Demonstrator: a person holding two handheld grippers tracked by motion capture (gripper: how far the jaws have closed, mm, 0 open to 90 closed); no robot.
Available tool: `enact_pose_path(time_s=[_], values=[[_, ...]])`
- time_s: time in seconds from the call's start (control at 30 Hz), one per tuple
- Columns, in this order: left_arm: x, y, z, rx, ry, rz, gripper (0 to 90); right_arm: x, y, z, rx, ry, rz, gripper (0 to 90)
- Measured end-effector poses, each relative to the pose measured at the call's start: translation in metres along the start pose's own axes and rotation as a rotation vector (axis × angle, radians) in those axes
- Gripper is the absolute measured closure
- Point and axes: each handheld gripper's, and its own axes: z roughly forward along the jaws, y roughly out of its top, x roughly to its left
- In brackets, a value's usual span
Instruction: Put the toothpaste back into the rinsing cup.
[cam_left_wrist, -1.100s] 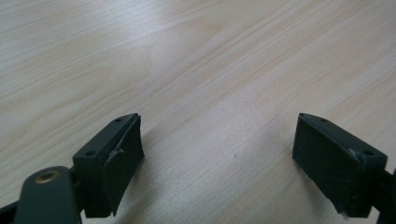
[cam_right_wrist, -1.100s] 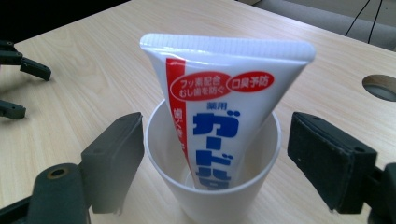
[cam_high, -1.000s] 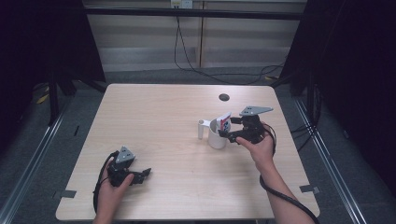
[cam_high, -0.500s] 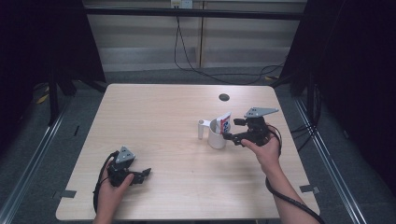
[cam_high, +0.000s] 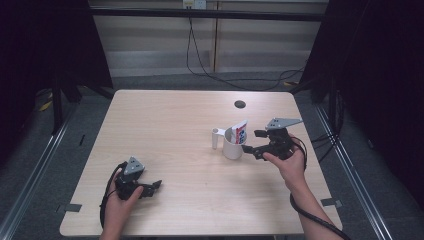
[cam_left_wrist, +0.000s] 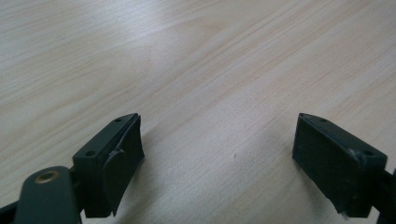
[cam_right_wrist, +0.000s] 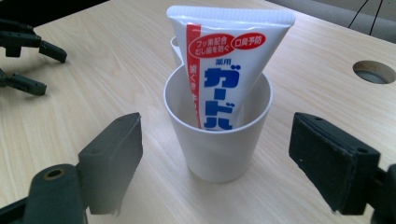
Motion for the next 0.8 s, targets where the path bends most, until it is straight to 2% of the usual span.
enact_pose_path(time_s=[0.13,0.23,0.67,0.8], values=[[0.000,0.000,0.000,0.000,0.000,0.000,15.7,0.001,-0.003,-0.004,-0.003,-0.004,-0.005,17.4],[0.000,0.000,0.000,0.000,0.000,0.000,15.7,0.001,-0.006,-0.005,0.016,-0.014,-0.016,17.0],[0.000,0.000,0.000,-0.004,0.001,-0.004,15.7,0.001,-0.019,-0.011,0.034,-0.005,-0.011,16.4],[0.000,0.000,0.000,0.000,-0.001,0.000,15.7,0.001,-0.022,-0.012,0.052,-0.019,-0.019,14.8]])
